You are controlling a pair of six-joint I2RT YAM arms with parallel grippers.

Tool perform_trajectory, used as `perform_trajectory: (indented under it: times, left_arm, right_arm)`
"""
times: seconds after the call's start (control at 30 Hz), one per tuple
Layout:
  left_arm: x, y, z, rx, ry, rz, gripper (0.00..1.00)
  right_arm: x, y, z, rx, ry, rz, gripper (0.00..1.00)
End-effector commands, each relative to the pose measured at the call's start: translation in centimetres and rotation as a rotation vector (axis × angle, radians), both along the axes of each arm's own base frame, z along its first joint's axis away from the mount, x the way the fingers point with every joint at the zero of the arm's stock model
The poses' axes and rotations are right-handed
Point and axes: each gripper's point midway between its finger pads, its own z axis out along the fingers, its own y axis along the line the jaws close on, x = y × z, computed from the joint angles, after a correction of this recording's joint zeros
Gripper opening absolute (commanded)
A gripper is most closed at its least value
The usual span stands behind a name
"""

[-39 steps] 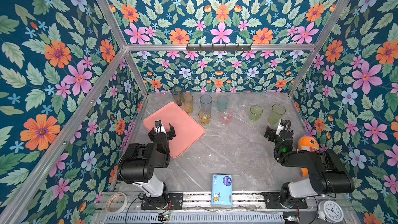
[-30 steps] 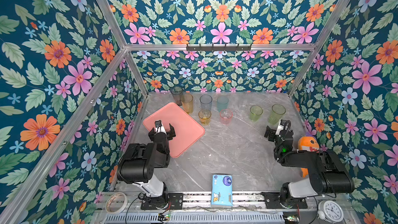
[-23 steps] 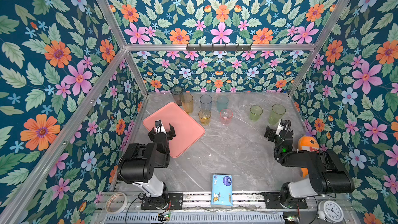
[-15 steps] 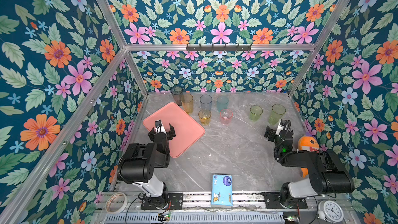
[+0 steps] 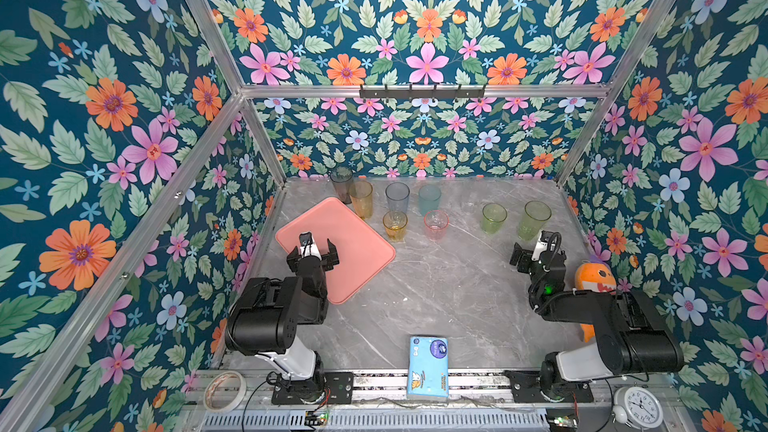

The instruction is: Place the glasses into the tray

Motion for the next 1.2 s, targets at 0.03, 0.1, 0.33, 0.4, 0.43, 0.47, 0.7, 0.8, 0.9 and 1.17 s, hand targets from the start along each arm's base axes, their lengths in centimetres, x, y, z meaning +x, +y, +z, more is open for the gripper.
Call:
perform_trajectory:
  times: [0.03,0.1,0.33,0.4,0.43,0.47,0.7,0.8,0.9,1.17]
  left_arm:
    - [-0.2,-0.1,1.9,0.03,-0.035,0.023,1.0]
    - [-0.4,-0.1,2.6,0.036,-0.041,0.038,1.0]
    - [-1.4,-1.5,6.1,0.065,-0.094,0.053,1.0]
    - [-1.4,-2.7,7.0,0.039,-0.108,0.018,1.0]
    - [-1.2,-3.7,7.3,0.024,-0.105,-0.011,1.0]
    - [-1.1,-4.9,7.5,0.011,-0.097,-0.042,1.0]
    - [-1.8,-14.3,7.9,-0.026,0.026,-0.282,1.0]
    - [-2.1,-16.0,7.5,-0.049,0.134,-0.317,1.0]
    - [-2.5,-17.1,6.7,-0.096,0.256,-0.345,1.0]
    - [-5.6,-18.1,2.9,-0.166,0.544,-0.4,1.0]
  right_arm:
    - [-0.3,-0.2,1.7,0.001,-0.074,-0.017,0.99]
    - [-0.7,-0.4,2.4,0.001,-0.083,-0.025,0.99]
    - [-2.7,-0.8,5.6,0.01,-0.053,-0.056,0.99]
    - [-3.3,-0.5,6.9,0.042,-0.072,-0.048,0.99]
    - [-3.6,-0.3,7.6,0.064,-0.083,-0.037,0.99]
    - [-3.8,0.0,8.1,0.088,-0.091,-0.028,0.99]
    - [-5.4,3.9,12.4,0.431,-0.112,0.105,0.99]
    - [-6.2,7.8,14.2,0.573,-0.118,0.312,0.99]
    - [-6.9,9.6,15.0,0.654,-0.124,0.41,0.99]
    - [-8.5,13.6,15.2,0.742,-0.048,0.594,0.99]
